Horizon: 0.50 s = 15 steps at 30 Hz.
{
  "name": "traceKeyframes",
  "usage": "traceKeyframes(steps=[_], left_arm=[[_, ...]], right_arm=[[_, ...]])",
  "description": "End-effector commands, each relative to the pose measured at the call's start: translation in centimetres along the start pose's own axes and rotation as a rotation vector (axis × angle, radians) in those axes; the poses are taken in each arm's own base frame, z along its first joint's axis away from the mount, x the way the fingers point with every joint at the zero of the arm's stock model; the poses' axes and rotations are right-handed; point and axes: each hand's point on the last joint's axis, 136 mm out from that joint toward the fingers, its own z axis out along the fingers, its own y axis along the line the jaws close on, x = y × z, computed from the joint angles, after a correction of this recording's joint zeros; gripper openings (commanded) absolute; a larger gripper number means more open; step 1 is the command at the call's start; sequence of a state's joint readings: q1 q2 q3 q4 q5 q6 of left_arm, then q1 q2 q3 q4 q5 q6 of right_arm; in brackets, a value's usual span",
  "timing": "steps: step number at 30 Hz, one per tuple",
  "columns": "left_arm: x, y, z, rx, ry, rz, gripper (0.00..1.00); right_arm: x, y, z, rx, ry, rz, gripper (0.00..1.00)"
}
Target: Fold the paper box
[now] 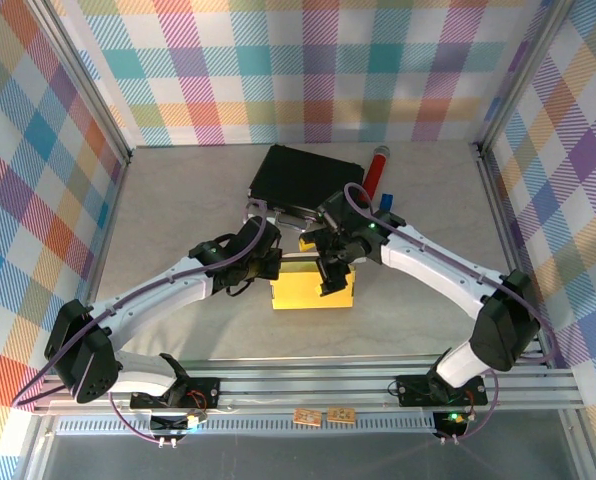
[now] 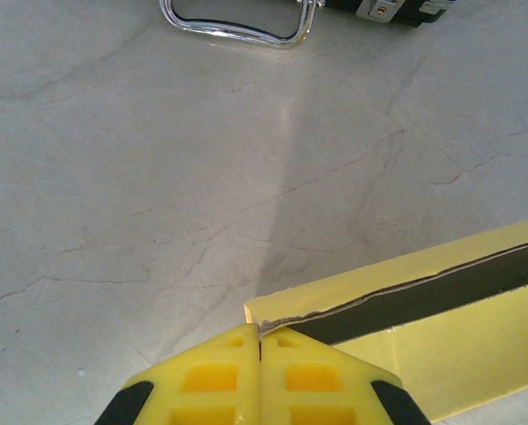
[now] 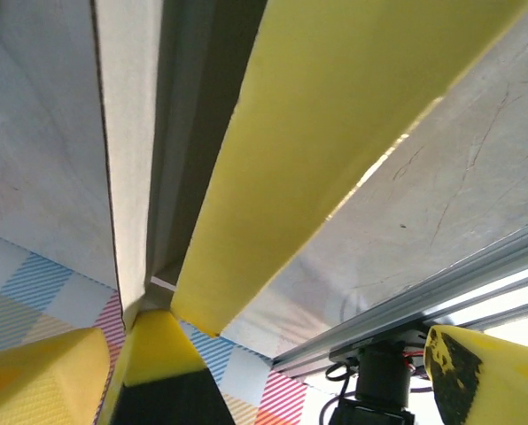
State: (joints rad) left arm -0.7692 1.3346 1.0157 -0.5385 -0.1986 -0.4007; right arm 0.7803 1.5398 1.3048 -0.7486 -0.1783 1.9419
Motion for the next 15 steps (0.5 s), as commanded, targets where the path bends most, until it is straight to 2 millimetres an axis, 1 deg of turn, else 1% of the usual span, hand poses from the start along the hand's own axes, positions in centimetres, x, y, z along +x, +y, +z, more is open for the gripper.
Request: traceKeyframes(steps=[1,5,9,12,15], left_arm=[[0.3,-0.1,-0.3,-0.004,-0.026,0.006,0.0],[0.3,-0.3,-0.5,-0.014,-0.046,0.011,0.0],[0.5,-0.4,-0.5,-0.013,-0.068,0.005,0.0],[0.8,-0.4,-0.5,-0.009,-0.079,0.003,0.0],[0.8,-0.4,-0.6,-0.001,-0.088,-0.005,0.0]], right_arm=[[-0.1,-0.3,1.5,0.022,0.014,0.084,0.92],[-0.1,0.7,2.5,0.0,0.019,0.095,0.92],[0.1,0.9,3.5,0.011,0.034,0.086,0.91],[-0.2,0.8,4.0,0.01,0.028,0.087,0.88],[-0.8,0.7,4.2,0.002,0.004,0.095,0.83]])
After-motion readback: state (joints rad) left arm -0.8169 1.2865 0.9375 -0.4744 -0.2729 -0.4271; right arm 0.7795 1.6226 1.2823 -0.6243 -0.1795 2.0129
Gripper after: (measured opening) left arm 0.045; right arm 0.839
